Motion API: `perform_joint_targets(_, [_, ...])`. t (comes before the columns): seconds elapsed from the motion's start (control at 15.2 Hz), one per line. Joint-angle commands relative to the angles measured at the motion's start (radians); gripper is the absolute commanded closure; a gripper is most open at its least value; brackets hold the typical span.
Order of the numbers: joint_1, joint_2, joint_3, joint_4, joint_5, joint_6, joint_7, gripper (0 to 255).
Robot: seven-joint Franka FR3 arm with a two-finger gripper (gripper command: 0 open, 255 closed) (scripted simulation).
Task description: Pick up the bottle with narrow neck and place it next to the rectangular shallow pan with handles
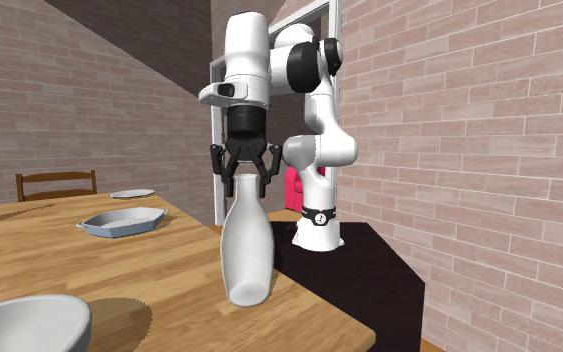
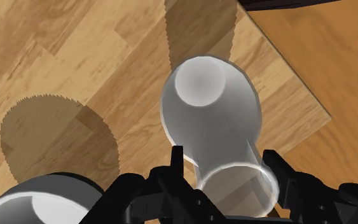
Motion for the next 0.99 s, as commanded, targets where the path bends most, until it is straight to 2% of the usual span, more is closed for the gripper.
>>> perform_joint_targets(0.0, [0.0,0.0,0.0,0.0,0.0,0.0,0.0,255])
perform_joint_targets(0.53, [0.0,0.0,0.0,0.0,0.0,0.0,0.0,255])
perform_joint_targets(0.92, [-0.001,-0.035,0.016,0.056,0.002,-0.09,0.006,255])
